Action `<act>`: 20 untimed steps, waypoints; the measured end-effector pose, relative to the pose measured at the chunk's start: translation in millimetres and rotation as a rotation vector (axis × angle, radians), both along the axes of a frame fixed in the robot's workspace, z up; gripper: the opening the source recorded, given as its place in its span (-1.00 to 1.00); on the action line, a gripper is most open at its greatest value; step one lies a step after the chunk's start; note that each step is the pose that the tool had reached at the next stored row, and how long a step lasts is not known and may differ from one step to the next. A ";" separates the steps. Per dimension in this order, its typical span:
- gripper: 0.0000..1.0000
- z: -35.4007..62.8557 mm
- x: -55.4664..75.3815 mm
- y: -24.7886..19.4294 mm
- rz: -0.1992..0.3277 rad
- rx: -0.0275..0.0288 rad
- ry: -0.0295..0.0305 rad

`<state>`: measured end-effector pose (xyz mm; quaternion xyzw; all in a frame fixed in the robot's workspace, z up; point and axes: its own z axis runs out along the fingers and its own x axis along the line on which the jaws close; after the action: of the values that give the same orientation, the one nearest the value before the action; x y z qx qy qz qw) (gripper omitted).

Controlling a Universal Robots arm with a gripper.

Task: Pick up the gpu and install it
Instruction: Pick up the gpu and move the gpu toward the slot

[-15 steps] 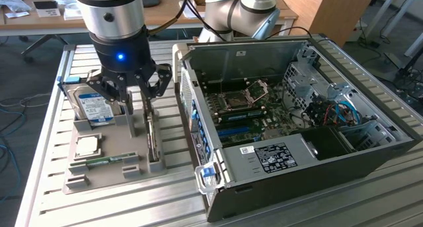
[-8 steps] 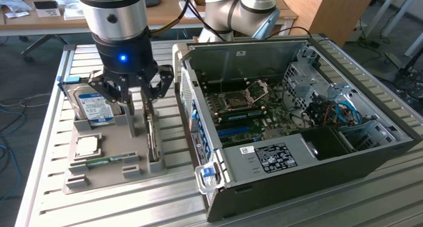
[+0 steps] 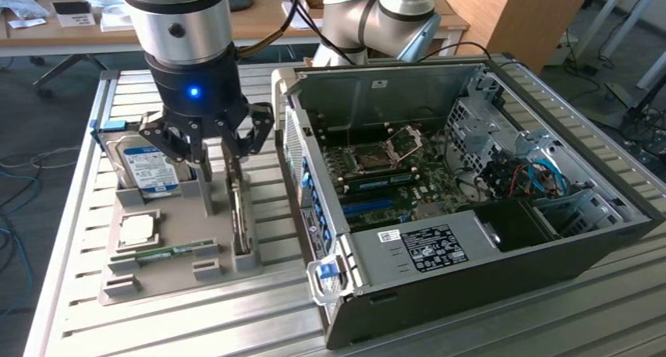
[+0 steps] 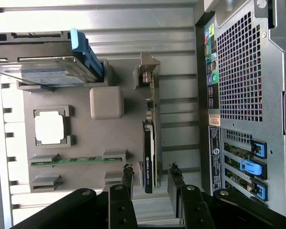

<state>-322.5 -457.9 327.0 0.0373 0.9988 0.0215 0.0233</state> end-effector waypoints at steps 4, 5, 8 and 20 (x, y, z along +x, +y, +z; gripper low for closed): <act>-0.15 0.2 -0.1 -2.5 0.000 -0.0002 0.0002; -0.15 0.2 -0.1 -2.5 0.000 -0.0002 0.0002; -0.15 -1.6 -0.1 -2.7 0.000 -0.0002 0.0001; -0.15 -9.4 0.0 -2.7 0.000 0.0000 0.0000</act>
<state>-322.5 -460.6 317.6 0.0374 0.9988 0.0215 0.0233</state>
